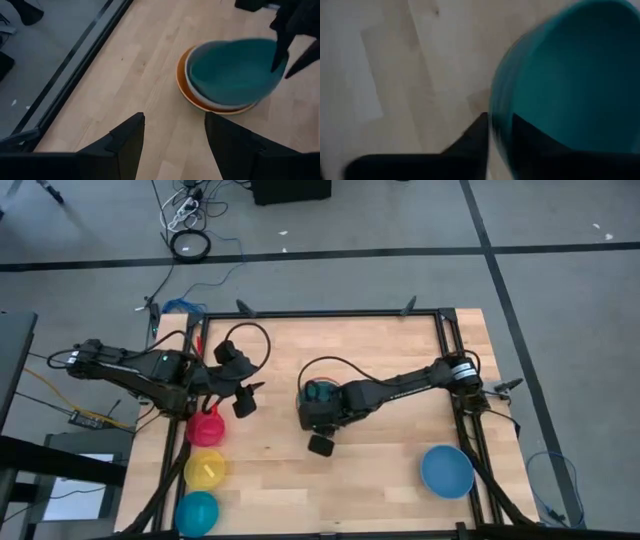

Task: Nest bowls inside each other
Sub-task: Stack the green bowl on top of the white bowl, then stack the blue bowl on top of the green bowl

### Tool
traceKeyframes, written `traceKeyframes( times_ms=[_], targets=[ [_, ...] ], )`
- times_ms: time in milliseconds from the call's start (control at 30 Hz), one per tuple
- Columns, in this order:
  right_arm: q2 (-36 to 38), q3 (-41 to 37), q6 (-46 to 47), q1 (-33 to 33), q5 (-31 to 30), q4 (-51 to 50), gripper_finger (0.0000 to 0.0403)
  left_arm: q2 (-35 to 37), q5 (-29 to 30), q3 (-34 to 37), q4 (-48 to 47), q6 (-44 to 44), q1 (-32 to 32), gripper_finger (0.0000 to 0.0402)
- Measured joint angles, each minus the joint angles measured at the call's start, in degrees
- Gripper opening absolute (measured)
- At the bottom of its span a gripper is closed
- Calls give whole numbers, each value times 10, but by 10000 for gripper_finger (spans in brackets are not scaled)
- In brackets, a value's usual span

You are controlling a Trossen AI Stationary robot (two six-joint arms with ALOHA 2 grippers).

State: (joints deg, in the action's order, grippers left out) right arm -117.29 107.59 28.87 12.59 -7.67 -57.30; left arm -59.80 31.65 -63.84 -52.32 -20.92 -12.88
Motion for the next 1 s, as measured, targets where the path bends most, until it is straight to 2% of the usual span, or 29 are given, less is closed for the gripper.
traceKeyframes(
  times_ms=[67, 133, 267, 367, 467, 633, 733, 1000],
  targets=[
    [5, 0, 4, 2, 4, -9, 124, 0, 1, 0, 6, 4, 1, 218],
    [20, 0, 29, 10, -1, -62, 173, 0, 0, 0, 3, -1, 0, 218],
    [76, 0, 117, 62, -90, -201, 261, -1, -20, 0, 2, -10, 0, 218],
    [121, -6, 224, 111, -136, -256, 297, -13, -32, 0, 10, -5, 0, 218],
    [156, -42, 349, 167, -145, -274, 303, -34, -40, 0, 24, -4, -2, 218],
    [157, -141, 534, 267, -57, -247, 280, -75, -46, 0, 44, -1, -18, 218],
    [157, -181, 624, 314, -27, -223, 268, -92, -57, 0, 70, 7, -24, 218],
    [158, -215, 813, 412, 62, -219, 267, -107, -58, 0, 100, 8, -25, 218]
  ],
)
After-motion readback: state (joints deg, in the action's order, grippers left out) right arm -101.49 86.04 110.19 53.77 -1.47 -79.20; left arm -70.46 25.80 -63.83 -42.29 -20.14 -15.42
